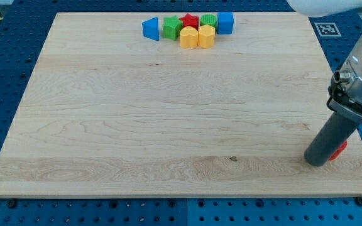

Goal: Move the arm away from the red circle

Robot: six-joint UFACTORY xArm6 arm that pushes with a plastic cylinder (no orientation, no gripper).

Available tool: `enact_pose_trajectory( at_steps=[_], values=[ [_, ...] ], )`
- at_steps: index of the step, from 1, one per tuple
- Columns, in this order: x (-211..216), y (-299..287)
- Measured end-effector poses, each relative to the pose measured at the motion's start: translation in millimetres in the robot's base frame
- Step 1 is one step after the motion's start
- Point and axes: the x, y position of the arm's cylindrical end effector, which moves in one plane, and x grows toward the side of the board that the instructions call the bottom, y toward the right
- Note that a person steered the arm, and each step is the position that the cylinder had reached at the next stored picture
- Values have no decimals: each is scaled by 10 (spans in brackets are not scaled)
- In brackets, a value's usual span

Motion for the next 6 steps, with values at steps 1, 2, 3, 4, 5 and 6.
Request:
enact_pose_trajectory(
  at_steps=[1,2,3,4,5,6],
  values=[
    [0,235],
    [0,255],
    [-29,-102],
    [-261,-286],
    [-270,-291],
    [-518,-486]
  ],
)
